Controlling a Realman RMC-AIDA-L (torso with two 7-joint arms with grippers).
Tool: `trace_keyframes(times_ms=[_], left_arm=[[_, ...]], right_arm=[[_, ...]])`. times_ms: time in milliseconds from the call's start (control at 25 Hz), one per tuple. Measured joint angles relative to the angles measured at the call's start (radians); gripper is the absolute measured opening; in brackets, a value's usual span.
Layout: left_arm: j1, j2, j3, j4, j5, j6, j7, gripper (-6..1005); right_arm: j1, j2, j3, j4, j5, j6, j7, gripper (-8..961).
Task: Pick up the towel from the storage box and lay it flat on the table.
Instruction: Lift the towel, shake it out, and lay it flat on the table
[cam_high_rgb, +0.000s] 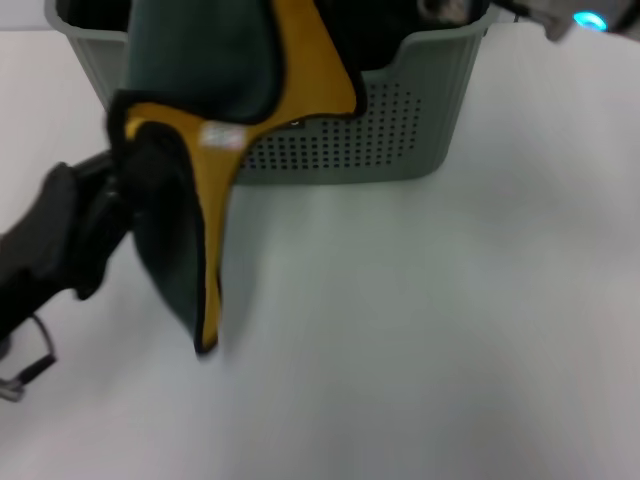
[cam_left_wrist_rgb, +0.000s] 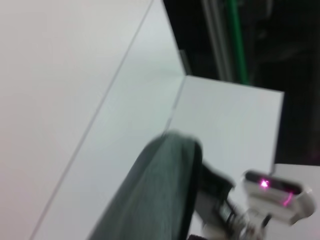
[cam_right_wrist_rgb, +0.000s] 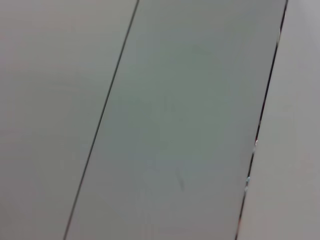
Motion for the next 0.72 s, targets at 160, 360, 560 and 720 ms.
trace_keyframes(times_ms=[160,360,560,720], left_arm=[[0.069,0.032,-0.007,0.159,0.005,0.001,-0.066,17],[0.144,0.056,-0.065,0.289,-0.002,0.003,-0.119,19],[0.184,0.068,-0.160,0.356,0.015,0.004,-0.211,21],[0.173,0.083,-0.170,0.413,0.076,0.004,-0.316,22]], right_arm=[[-0.074,-0.014,0.026,-0.095,-0.123,-0.038,0.160,29],[-0.154,-0.013,0.137,-0.178,-0.256,-0.169,0.344,30],[-0.184,-0.013,0.250,-0.265,-0.426,-0.298,0.543,30],[-0.176,-0.011,0.313,-0.308,-0.539,-0.433,0.689,31]])
